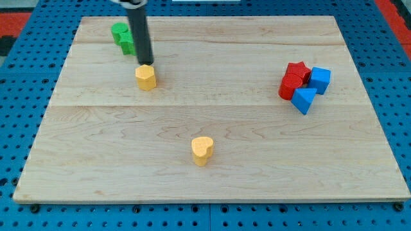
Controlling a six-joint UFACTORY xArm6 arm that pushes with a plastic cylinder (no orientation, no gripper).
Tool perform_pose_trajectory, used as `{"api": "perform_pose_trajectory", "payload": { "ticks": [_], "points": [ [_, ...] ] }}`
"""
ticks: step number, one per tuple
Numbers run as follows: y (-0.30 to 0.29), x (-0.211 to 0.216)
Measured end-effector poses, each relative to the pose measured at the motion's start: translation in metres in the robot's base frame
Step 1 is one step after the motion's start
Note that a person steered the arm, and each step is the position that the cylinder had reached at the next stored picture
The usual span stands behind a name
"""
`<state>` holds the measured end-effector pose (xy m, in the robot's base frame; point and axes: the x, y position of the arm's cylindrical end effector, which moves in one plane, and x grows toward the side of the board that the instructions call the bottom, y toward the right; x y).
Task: Push yellow hexagon towards the yellow heart
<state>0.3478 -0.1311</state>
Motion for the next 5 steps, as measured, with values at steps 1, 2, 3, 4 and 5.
{"api": "perform_pose_trajectory", "payload": {
  "ticks": [1,2,3,4,5],
  "points": [
    [0.018,0.049],
    [0.012,0.040],
    [-0.045,0.034],
    [-0.015,0.054],
    [0.037,0.138]
  ]
}}
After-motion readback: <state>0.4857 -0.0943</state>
